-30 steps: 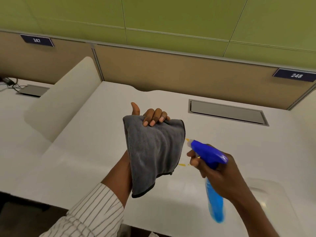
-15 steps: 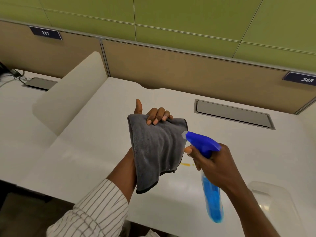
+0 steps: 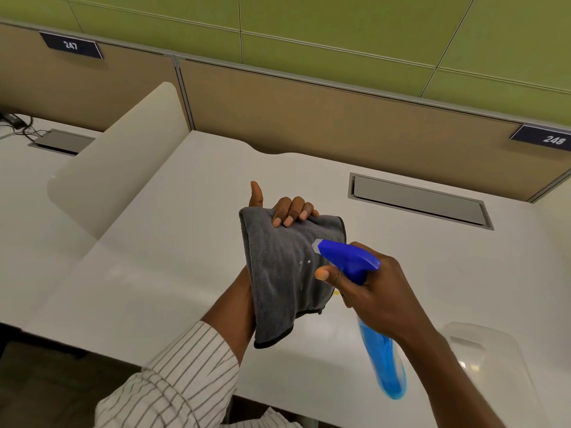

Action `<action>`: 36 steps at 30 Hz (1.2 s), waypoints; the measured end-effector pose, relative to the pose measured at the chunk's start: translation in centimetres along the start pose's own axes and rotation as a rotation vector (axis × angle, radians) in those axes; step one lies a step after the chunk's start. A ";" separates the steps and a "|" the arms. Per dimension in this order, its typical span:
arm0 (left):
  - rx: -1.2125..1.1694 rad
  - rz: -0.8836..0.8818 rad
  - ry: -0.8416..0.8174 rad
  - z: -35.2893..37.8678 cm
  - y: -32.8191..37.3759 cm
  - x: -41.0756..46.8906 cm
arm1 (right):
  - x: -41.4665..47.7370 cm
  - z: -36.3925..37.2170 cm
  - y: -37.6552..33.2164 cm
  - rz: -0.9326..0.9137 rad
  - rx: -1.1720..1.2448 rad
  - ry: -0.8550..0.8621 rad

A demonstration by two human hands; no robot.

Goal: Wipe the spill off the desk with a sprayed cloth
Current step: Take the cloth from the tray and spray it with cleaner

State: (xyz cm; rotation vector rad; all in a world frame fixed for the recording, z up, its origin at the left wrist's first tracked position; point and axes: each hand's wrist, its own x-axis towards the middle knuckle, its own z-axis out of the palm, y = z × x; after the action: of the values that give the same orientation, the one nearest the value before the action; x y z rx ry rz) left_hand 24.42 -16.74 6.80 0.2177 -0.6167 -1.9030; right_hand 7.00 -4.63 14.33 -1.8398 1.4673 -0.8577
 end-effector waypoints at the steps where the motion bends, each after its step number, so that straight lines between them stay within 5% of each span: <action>1: -0.003 0.008 0.011 -0.1 -0.1 0.0 | 0.1 0.1 0.0 -0.002 0.000 0.003; 8: -0.077 0.003 0.098 -0.1 -0.1 -0.2 | 0.8 -1.8 1.3 0.077 -0.117 0.077; 19: 0.027 -0.015 0.047 -1.2 -1.1 -0.6 | 0.1 -0.1 0.0 -0.013 -0.094 -0.125; 36: -0.022 -0.047 0.074 -1.3 -1.9 -0.8 | 0.9 -2.1 2.1 0.098 -0.172 -0.008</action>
State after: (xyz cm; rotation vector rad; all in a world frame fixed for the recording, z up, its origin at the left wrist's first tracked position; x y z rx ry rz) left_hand 23.77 -15.81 4.65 0.2890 -0.5450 -1.9374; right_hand 4.31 -6.08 13.97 -1.8733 1.6565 -0.6946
